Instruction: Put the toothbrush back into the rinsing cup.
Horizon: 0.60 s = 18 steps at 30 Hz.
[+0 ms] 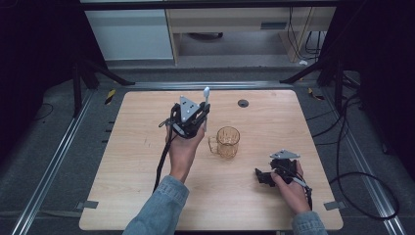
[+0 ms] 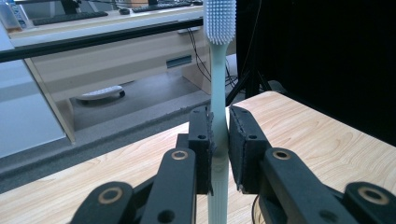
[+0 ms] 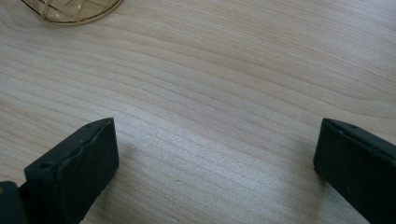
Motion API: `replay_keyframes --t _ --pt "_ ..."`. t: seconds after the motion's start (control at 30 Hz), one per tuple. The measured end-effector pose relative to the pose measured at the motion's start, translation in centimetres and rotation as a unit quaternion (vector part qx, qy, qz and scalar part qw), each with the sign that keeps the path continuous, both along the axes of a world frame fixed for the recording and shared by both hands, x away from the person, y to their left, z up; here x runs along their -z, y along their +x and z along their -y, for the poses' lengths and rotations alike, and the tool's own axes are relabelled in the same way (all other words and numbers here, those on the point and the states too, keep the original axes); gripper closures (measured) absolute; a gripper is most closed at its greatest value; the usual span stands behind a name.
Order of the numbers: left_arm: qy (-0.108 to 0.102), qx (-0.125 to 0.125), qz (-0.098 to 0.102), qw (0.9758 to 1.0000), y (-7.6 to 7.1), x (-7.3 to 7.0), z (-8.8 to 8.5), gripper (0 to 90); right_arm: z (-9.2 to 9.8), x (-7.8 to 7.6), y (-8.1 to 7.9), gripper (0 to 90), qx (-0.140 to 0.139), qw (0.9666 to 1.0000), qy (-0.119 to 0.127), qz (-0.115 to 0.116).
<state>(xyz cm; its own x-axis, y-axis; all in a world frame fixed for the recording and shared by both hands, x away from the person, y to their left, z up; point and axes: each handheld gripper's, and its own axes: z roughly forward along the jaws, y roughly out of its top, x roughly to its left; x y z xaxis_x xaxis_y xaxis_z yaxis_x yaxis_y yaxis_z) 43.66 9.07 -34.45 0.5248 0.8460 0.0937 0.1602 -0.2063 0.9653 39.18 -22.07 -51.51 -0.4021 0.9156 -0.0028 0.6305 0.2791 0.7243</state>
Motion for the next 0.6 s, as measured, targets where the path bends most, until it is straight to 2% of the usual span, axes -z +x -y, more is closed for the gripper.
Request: replay_keyframes --t 0.2,0.23,0.33,0.37,0.43,0.47,0.5,0.6 --pt "-0.008 -0.002 0.017 0.9998 -0.3 0.0 0.2 79.2 0.0 0.0 0.0 0.3 0.0 1.0 0.0 0.0" --pt "-0.009 -0.003 0.025 0.9996 -0.3 0.0 0.2 79.1 0.0 -0.1 0.0 0.4 0.001 1.0 0.004 -0.003" --pt "-0.016 -0.006 0.021 0.9996 -0.3 0.3 0.3 79.1 0.0 0.0 0.0 0.4 -0.001 1.0 -0.002 0.001" --pt "-0.015 -0.007 0.03 0.9994 -0.3 0.3 0.3 79.2 0.0 0.0 0.0 0.4 0.0 1.0 0.002 -0.002" --pt "-0.024 -0.009 0.028 0.9993 -0.4 0.6 0.3 79.1 0.0 0.0 0.0 0.4 -0.001 1.0 -0.001 0.0" --pt "-0.024 -0.01 0.04 0.9989 -0.5 0.6 0.3 79.2 0.0 0.0 0.0 0.4 -0.001 1.0 -0.002 0.0" --pt "-0.025 -0.012 0.044 0.9986 -0.5 0.7 0.2 79.1 0.0 0.1 0.0 0.4 -0.004 1.0 -0.005 0.003" --pt "-0.036 -0.011 0.044 0.9983 -0.7 1.1 0.3 79.1 0.0 0.0 0.0 0.4 -0.002 1.0 -0.002 0.0"
